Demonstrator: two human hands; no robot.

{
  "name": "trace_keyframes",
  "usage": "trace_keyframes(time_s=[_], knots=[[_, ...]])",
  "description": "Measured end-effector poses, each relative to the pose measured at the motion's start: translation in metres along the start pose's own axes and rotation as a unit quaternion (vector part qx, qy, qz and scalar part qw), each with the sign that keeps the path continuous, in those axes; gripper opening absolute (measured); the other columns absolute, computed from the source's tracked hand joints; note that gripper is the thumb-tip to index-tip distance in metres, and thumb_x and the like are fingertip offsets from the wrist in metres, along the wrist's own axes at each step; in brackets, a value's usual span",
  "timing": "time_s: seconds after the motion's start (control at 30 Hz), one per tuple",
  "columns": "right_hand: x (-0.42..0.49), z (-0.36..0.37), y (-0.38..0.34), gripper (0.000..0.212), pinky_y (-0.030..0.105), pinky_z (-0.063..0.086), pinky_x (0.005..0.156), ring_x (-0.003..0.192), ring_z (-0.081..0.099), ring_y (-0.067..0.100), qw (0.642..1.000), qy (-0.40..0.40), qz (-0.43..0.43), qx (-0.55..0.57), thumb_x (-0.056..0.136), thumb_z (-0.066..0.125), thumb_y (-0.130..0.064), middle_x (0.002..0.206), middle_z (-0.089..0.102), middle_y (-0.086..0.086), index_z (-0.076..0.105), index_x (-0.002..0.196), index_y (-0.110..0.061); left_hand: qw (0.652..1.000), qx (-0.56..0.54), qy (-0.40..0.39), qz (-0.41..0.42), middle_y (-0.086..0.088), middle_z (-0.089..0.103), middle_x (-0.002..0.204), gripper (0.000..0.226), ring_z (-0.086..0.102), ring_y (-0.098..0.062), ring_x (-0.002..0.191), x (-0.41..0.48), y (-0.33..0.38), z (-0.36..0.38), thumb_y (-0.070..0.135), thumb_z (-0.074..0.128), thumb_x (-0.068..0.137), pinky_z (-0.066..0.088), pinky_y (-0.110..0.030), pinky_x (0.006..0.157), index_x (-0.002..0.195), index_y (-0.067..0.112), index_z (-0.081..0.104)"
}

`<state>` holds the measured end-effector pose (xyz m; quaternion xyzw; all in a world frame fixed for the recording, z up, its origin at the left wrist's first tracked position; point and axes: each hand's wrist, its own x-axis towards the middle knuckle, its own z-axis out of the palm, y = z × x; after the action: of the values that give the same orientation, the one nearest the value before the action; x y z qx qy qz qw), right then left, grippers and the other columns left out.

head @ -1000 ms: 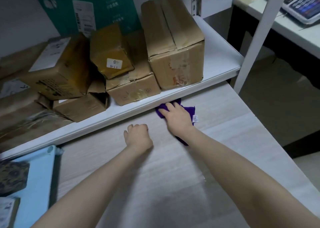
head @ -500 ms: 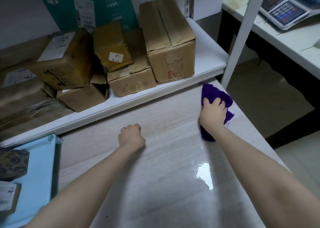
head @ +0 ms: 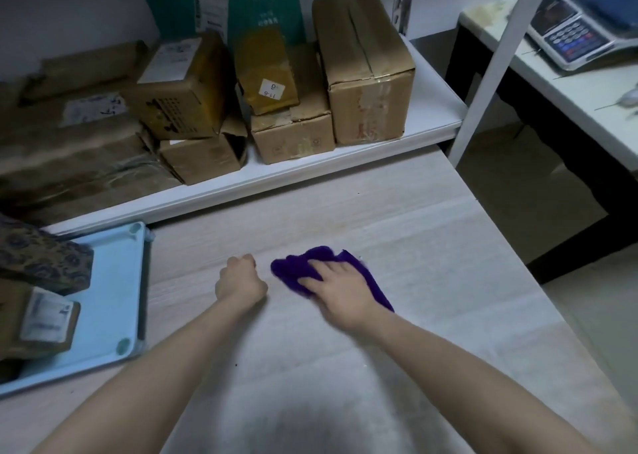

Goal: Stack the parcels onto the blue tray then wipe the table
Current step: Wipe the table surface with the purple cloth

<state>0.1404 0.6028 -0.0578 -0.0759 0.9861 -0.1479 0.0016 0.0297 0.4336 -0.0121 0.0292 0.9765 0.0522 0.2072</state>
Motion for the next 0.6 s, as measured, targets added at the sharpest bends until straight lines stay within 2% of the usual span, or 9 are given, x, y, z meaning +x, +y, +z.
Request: trace_keyframes(time_s=[0.03,0.07,0.13,0.2,0.33,0.43,0.5,0.53,0.6], knots=[[-0.002,-0.007,0.017,0.053,0.041,0.048,0.084,0.104,0.061,0.036,0.996,0.045,0.073,0.009,0.063,0.077,-0.02,0.129,0.058,0.01,0.066,0.115,-0.028,1.0,0.006,0.003,-0.002,-0.012,0.049,0.123,0.038,0.053,-0.031,0.109,0.0,-0.005,0.001,0.007,0.056,0.08,0.05,-0.037,0.084,0.117,0.013,0.054],[-0.002,-0.016,0.034,0.055,0.044,0.046,0.087,0.112,0.057,0.038,0.983,0.073,0.164,0.022,0.065,0.075,-0.018,0.133,0.055,0.011,0.064,0.118,-0.029,1.0,0.007,0.006,-0.002,-0.012,0.047,0.124,0.039,0.052,-0.032,0.11,0.0,-0.009,0.001,0.007,0.055,0.08,0.049,-0.037,0.084,0.118,0.013,0.053],[0.004,-0.028,0.058,0.06,0.051,0.034,0.104,0.137,0.032,0.04,0.94,0.083,0.329,0.042,0.081,0.061,-0.015,0.151,0.034,0.011,0.049,0.138,-0.031,1.0,-0.005,0.006,0.008,-0.012,0.049,0.125,0.039,0.053,-0.031,0.112,0.004,-0.02,-0.001,0.005,0.054,0.08,0.047,-0.036,0.086,0.119,0.013,0.054],[0.021,-0.022,0.051,0.06,0.051,0.027,0.112,0.142,0.021,0.039,0.922,0.056,0.377,0.071,0.087,0.051,-0.011,0.157,0.022,0.013,0.04,0.145,-0.025,0.999,-0.039,-0.007,0.016,-0.01,0.057,0.124,0.038,0.056,-0.028,0.112,0.008,-0.039,-0.004,0.003,0.053,0.079,0.048,-0.034,0.09,0.115,0.014,0.059],[0.062,0.012,-0.038,0.058,0.041,0.026,0.115,0.139,0.029,0.039,0.968,0.042,0.217,0.117,0.081,0.056,0.001,0.156,0.024,0.018,0.052,0.137,-0.012,0.994,-0.103,0.016,0.017,-0.01,0.064,0.116,0.035,0.059,-0.027,0.108,0.011,-0.074,-0.014,-0.003,0.05,0.077,0.048,-0.031,0.089,0.106,0.011,0.064],[0.07,0.046,-0.123,0.062,0.045,0.029,0.113,0.137,0.033,0.04,0.985,-0.017,0.072,0.154,0.075,0.062,0.003,0.153,0.03,0.02,0.055,0.135,-0.012,0.991,-0.118,0.056,0.037,-0.011,0.065,0.109,0.033,0.062,-0.029,0.099,0.012,-0.093,-0.023,-0.004,0.051,0.075,0.051,-0.033,0.08,0.103,0.008,0.063],[0.047,0.066,-0.166,0.055,0.047,0.047,0.097,0.119,0.053,0.04,0.984,-0.038,-0.073,0.157,0.065,0.073,-0.001,0.137,0.05,0.021,0.067,0.117,-0.013,0.991,-0.109,0.057,0.055,-0.013,0.065,0.107,0.029,0.062,-0.03,0.094,0.014,-0.102,-0.024,-0.002,0.051,0.075,0.052,-0.035,0.078,0.099,0.008,0.062],[0.031,0.073,-0.181,0.048,0.043,0.053,0.087,0.109,0.06,0.036,0.977,-0.056,-0.144,0.147,0.061,0.079,-0.006,0.129,0.058,0.017,0.072,0.107,-0.016,0.992,-0.101,0.041,0.061,-0.013,0.064,0.109,0.028,0.062,-0.03,0.095,0.013,-0.108,-0.025,-0.001,0.05,0.075,0.053,-0.036,0.08,0.098,0.009,0.062],[0.004,0.073,-0.184,0.035,0.032,0.052,0.077,0.104,0.064,0.026,0.962,-0.095,-0.235,0.101,0.067,0.078,-0.018,0.126,0.062,0.006,0.073,0.1,-0.026,0.993,-0.082,0.005,0.079,-0.013,0.062,0.112,0.028,0.061,-0.029,0.098,0.012,-0.115,-0.023,-0.001,0.05,0.077,0.052,-0.036,0.083,0.101,0.008,0.062]])
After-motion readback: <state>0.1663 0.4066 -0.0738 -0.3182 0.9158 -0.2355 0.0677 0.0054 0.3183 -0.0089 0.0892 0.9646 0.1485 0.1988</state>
